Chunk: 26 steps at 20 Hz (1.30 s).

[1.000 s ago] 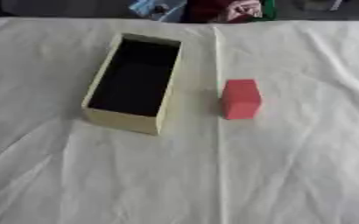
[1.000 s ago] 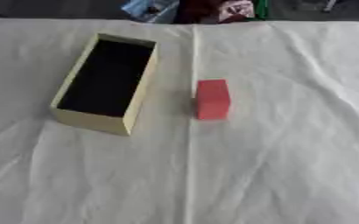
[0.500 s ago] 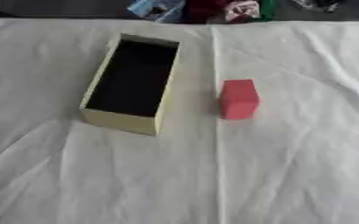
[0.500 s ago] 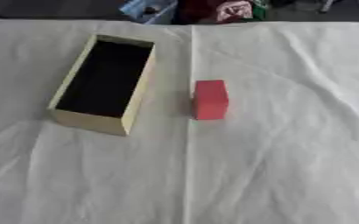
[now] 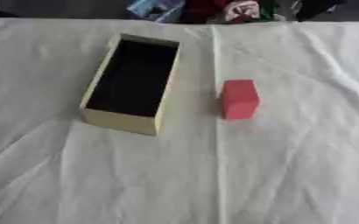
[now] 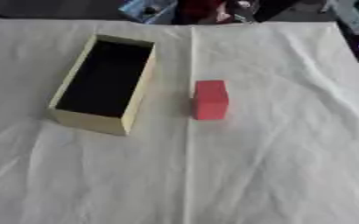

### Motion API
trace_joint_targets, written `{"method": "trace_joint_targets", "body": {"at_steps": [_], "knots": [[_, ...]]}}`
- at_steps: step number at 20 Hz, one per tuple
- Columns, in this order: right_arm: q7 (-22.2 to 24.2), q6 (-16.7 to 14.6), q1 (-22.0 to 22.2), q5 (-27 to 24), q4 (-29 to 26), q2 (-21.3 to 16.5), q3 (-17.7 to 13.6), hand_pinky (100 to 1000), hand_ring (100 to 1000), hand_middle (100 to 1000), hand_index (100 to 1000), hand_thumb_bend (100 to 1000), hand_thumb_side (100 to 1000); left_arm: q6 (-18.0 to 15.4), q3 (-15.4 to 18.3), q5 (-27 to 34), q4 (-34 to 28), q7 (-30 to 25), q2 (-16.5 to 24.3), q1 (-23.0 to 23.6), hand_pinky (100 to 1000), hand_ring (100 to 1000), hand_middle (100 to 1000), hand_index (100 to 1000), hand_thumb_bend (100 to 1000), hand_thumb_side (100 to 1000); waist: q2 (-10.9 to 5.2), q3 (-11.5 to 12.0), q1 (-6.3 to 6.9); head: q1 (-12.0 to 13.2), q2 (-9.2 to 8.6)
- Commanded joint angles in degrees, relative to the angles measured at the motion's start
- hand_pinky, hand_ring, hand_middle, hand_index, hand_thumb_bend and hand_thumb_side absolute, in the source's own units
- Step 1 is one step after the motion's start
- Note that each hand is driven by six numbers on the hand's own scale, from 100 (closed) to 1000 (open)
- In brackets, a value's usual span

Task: Pick up objects on the table and place them in the box.

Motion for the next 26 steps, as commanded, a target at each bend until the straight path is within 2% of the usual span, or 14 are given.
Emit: {"method": "trace_joint_targets", "body": {"at_steps": [1,7,9,12,13,14,19,21,22,26], "knots": [[1.5,-0.7,-1.5,0.3,1.3,-0.2,0.0,844,868,875,904,167,524,0.0,0.1,0.1,-1.2,-0.3,1.5,-0.3,569,563,522,659,222,100,-2.06,0.1,-0.72,-0.3,-0.13],[5.4,0.2,-1.0,-1.4,2.0,0.1,1.1,845,870,878,911,309,468,0.0,0.1,0.2,-1.2,-0.3,1.3,-0.4,569,563,522,658,220,100,-1.88,0.2,-0.75,-0.2,-0.07],[7.8,0.8,-0.5,-2.6,1.9,0.1,1.8,849,874,885,929,426,362,0.0,0.1,0.2,-1.2,-0.4,1.3,-0.4,569,563,522,658,220,100,-1.82,0.3,-0.73,-0.2,-0.06],[11.5,1.9,0.2,-4.6,1.3,-0.1,2.4,853,877,890,928,472,320,0.0,0.1,0.3,-1.2,-0.4,1.2,-0.5,569,563,522,658,219,100,-1.76,0.3,-0.73,-0.1,-0.17],[12.6,2.2,0.5,-5.3,1.2,-0.2,2.4,855,877,890,927,531,295,0.0,0.0,0.3,-1.2,-0.5,1.2,-0.5,569,563,522,658,219,100,-1.75,0.4,-0.73,0.0,-0.2],[13.7,2.4,0.7,-6.2,1.0,-0.3,2.5,857,878,895,926,489,309,-0.1,0.0,0.3,-1.2,-0.5,1.2,-0.5,569,563,522,658,219,100,-1.73,0.4,-0.72,0.1,-0.23],[14.9,3.5,2.1,-10.1,-0.5,-1.0,4.1,860,879,887,921,493,346,0.0,0.0,0.4,-1.2,-0.6,1.2,-0.6,569,563,521,658,218,100,-1.61,0.4,-0.7,0.5,-0.25],[14.9,4.3,2.5,-10.4,-1.7,-1.4,4.5,858,879,878,918,479,388,-0.1,0.0,0.4,-1.2,-0.7,1.2,-0.7,569,563,521,658,218,100,-1.59,0.4,-0.7,0.6,-0.17],[14.9,4.9,2.7,-10.2,-2.4,-1.6,4.6,858,880,874,921,456,444,-0.1,0.0,0.4,-1.2,-0.7,1.2,-0.7,569,563,521,658,218,100,-1.59,0.4,-0.7,0.6,-0.17],[14.8,8.9,3.8,-8.6,-5.8,-2.1,4.7,854,879,864,934,447,448,-0.1,-0.1,0.5,-1.2,-0.7,1.1,-0.8,569,563,521,657,218,100,-1.55,0.5,-0.73,0.5,-0.26]]}}
